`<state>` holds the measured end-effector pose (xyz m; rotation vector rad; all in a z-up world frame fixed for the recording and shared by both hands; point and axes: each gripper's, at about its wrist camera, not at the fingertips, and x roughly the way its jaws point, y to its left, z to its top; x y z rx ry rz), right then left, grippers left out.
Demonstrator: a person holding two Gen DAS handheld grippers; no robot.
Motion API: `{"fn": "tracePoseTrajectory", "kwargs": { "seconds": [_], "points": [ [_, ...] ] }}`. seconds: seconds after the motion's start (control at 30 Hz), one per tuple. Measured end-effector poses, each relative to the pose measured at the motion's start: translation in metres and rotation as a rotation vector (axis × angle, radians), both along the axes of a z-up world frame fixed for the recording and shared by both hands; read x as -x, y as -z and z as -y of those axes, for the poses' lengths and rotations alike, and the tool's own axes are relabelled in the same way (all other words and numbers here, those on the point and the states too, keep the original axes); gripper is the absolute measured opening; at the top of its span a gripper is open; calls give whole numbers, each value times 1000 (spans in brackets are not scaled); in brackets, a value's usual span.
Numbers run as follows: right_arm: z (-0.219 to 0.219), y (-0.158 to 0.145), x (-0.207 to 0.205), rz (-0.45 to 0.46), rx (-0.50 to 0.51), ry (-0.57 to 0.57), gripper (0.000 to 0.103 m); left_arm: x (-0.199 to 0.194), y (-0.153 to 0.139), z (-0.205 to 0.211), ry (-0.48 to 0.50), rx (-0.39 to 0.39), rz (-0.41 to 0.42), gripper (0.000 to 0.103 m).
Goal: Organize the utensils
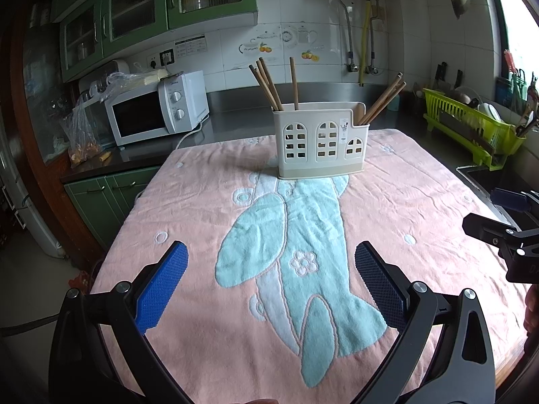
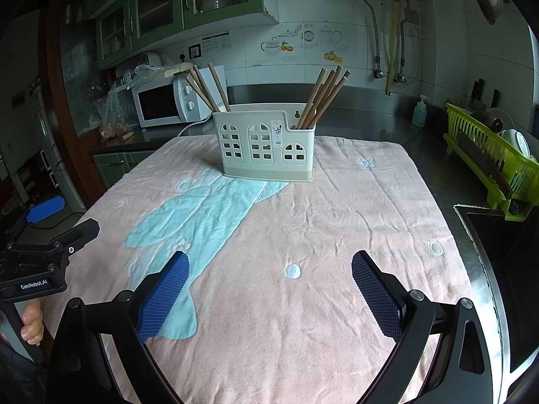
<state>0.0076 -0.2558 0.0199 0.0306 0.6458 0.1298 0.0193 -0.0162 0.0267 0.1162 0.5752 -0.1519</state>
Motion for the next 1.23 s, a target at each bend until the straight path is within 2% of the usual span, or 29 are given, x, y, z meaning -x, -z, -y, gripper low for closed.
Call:
{"fn": "tracePoseTrajectory", "kwargs": {
  "seconds": [1.23],
  "points": [
    [0, 1, 0, -2, 0, 0, 94, 0, 3, -4, -9, -9, -10, 98]
  ]
}}
